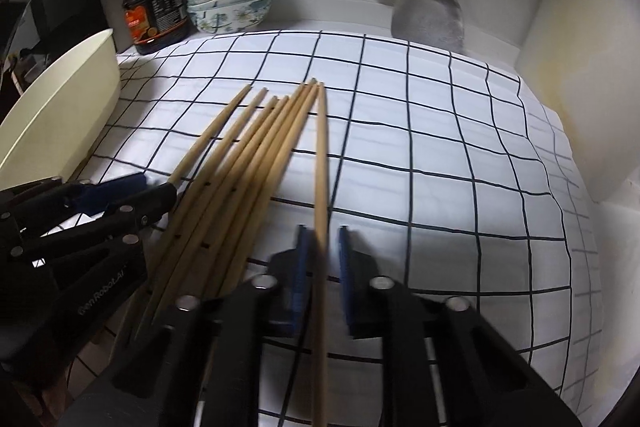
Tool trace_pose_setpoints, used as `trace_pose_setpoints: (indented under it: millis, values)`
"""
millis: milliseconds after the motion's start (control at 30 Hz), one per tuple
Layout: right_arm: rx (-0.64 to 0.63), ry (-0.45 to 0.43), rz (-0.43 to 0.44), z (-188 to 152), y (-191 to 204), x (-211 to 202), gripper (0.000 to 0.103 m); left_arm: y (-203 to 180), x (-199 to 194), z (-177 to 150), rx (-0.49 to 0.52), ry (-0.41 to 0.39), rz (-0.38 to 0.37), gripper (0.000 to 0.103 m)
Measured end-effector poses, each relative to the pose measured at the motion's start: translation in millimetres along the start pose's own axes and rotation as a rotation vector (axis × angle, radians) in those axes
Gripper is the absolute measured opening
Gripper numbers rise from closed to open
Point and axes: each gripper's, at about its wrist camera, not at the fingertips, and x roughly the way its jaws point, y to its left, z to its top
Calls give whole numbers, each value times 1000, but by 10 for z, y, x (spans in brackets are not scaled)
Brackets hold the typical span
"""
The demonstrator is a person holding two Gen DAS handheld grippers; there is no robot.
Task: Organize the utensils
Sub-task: 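Close the left tool on one chopstick while the right tool grasps another, then carry both chopsticks over the white bowl and open the tools to release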
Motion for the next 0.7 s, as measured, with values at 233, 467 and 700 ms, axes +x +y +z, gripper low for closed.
trace_pose_setpoints:
  millis: [233, 467, 700]
  values:
    - [63, 11, 17, -36, -101, -42, 6, -145, -30, -40, 23, 24, -32, 7]
    - [108, 20, 6, -108, -215, -123, 6, -236, -40, -54, 19, 41, -62, 7]
    - [144, -14, -3, -70, -335, -368, 6, -217, -217, 30, 11, 28, -92, 7]
